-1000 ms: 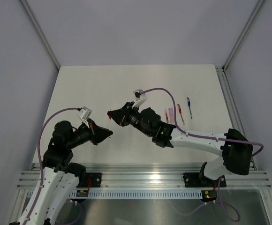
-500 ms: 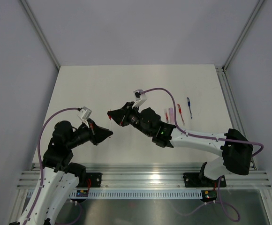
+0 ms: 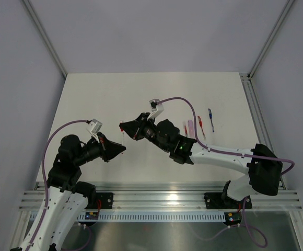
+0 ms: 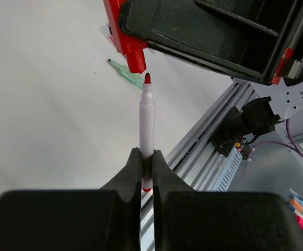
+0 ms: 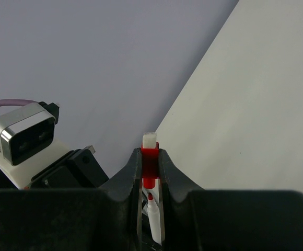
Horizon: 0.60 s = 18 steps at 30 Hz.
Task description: Insert the pens into the pen caps
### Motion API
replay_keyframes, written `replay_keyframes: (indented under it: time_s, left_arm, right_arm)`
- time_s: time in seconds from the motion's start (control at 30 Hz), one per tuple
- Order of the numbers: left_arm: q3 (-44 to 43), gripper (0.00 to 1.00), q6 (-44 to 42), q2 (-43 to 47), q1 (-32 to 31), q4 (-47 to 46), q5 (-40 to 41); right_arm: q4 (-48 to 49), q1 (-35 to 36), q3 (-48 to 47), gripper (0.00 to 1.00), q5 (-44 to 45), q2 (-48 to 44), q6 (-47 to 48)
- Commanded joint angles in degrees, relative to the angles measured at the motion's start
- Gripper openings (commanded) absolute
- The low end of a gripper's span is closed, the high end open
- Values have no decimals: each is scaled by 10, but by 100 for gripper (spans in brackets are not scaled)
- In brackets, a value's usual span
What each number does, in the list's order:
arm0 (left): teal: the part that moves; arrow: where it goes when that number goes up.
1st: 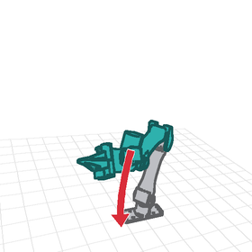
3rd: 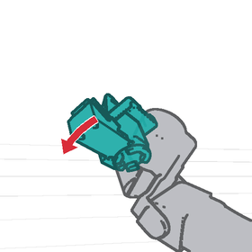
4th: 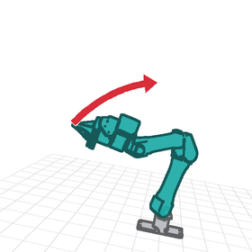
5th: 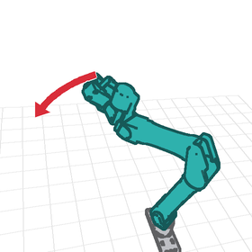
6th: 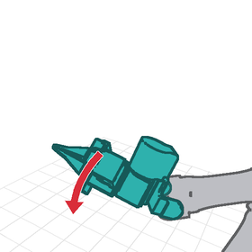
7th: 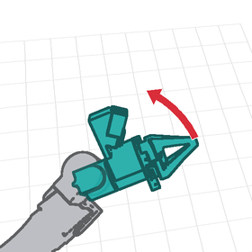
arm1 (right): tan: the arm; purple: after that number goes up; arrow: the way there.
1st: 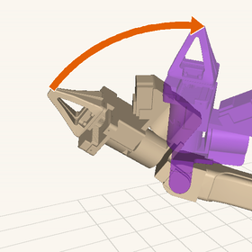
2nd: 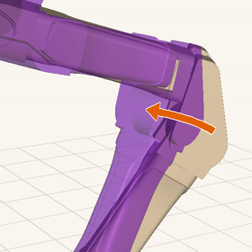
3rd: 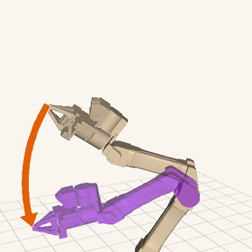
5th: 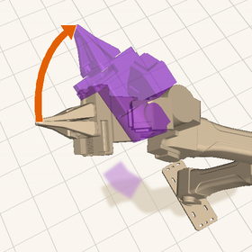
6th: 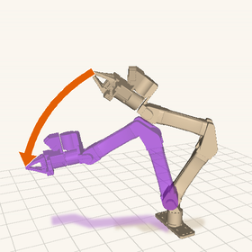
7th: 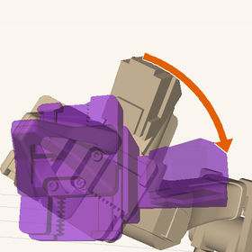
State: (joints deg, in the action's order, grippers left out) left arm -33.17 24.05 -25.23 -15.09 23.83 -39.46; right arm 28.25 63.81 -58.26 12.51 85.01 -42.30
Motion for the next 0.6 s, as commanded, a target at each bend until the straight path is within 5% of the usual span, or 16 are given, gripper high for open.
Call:
replay_keyframes:
  time_s: [0.0,0.57]
  left_arm:
    - [2,0,5,4,2,-25,-11]
    - [1,0,6,14,3,-25,-8]
  right_arm:
    - [16,6,-15,0,6,-20,-2]
    - [25,6,9,0,4,-26,-4]
